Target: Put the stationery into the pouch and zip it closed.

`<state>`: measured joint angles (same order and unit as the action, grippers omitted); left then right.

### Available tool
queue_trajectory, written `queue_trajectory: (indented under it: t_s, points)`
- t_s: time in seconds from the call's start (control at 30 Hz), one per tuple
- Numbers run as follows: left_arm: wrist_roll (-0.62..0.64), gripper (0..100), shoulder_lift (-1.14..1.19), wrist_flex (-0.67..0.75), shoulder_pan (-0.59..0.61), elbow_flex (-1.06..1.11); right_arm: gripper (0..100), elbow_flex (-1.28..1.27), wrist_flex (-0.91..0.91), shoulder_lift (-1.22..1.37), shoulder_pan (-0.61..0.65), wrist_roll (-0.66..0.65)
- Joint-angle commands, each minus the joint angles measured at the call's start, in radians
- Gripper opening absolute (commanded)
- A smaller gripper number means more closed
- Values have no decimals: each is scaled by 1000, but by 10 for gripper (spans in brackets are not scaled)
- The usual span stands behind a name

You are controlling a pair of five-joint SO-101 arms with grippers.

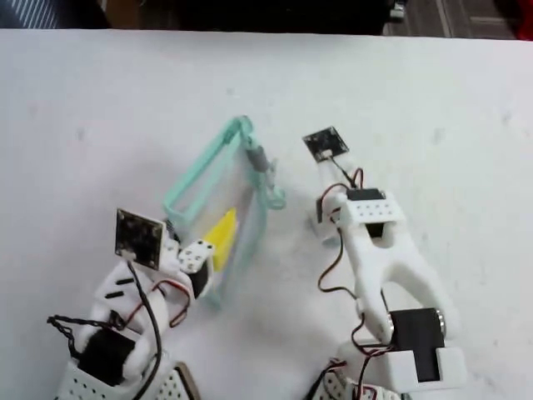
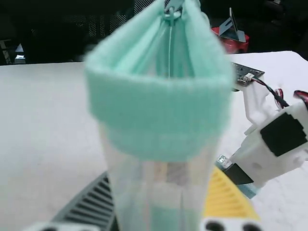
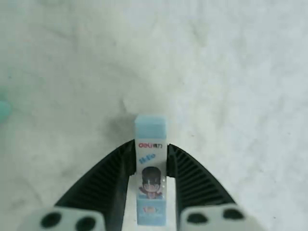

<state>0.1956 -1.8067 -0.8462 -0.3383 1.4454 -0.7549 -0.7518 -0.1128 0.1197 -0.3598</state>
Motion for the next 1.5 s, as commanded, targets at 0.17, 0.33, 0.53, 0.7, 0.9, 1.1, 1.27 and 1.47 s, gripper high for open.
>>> queue_trajectory:
  t_s: [0.17, 0.33, 0.53, 0.7, 0.9, 1.1, 1.27, 1.47]
  points:
    - [15, 173, -16, 18, -12, -37, 17, 58, -21, -160, -13, 6]
    - [9, 173, -16, 17, -12, -29, 17, 58, -90, -352, -13, 0]
    - [-38, 173, -16, 25, -12, -14, 17, 61, -122, -618, -13, 0]
    - [-40, 173, -16, 25, -12, -14, 17, 61, -154, -848, -12, 0]
    - [-40, 173, -16, 25, -12, -14, 17, 58, -156, -1125, 58, 0]
    - [-40, 173, -16, 25, -12, -14, 17, 57, -182, -1359, 265, 6]
    - [-40, 173, -16, 25, -12, -14, 17, 55, -206, -1484, 437, 8]
    - [-40, 173, -16, 26, -12, -15, 17, 40, -202, -1580, 481, 17]
